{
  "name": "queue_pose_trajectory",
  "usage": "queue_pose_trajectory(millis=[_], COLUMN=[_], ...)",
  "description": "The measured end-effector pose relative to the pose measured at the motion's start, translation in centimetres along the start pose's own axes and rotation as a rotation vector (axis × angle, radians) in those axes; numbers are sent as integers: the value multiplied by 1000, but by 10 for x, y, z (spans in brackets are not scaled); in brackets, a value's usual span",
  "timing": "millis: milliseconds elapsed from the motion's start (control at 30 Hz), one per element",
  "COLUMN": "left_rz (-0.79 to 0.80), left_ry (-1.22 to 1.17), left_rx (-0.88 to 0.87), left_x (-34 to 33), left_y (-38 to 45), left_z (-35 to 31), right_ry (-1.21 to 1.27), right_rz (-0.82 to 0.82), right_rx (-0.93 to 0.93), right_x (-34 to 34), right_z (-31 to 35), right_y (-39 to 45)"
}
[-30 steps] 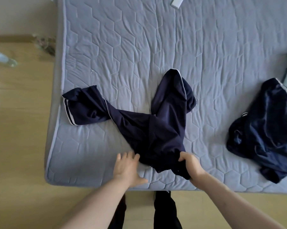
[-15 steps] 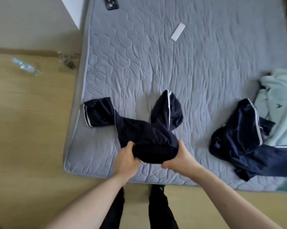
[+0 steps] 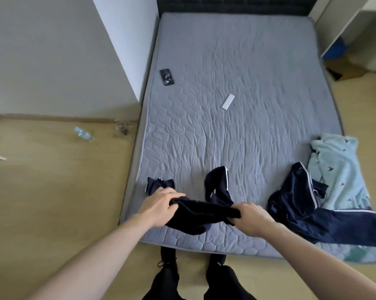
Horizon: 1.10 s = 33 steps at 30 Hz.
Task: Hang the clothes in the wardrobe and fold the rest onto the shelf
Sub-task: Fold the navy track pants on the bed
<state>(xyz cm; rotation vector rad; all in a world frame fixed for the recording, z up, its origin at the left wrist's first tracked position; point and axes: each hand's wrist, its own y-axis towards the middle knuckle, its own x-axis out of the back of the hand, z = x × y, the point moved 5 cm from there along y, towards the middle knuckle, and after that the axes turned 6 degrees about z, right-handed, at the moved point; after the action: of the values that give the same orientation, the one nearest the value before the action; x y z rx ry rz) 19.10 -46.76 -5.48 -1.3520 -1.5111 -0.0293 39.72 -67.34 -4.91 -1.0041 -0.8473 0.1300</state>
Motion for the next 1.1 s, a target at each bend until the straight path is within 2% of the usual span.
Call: queue_pose_trajectory(millis=[133, 400, 533, 633, 833, 967, 1100], left_rz=[-215, -428, -550, -747, -983, -1035, -990], left_ry=[-6, 76, -185, -249, -245, -222, -215], left_rx=[-23, 76, 27, -49, -203, -305, -319], left_x=[87, 345, 455, 531, 613, 628, 607], left_y=[11, 15, -10, -35, -98, -116, -105], left_z=[-19, -122, -180, -218, -282, -296, -279], right_ry=[-59, -280, -166, -171, -81, -111, -166], right_rz=[-124, -514, -789, -999, -1268, -1365, -1358], right_rx=[5, 0, 116, 160, 310, 343, 367], right_x=[90, 342, 454, 520, 603, 618, 596], right_z=[23, 88, 119, 137, 153, 148, 138], right_y=[-12, -75, -136, -183, -265, -285, -271])
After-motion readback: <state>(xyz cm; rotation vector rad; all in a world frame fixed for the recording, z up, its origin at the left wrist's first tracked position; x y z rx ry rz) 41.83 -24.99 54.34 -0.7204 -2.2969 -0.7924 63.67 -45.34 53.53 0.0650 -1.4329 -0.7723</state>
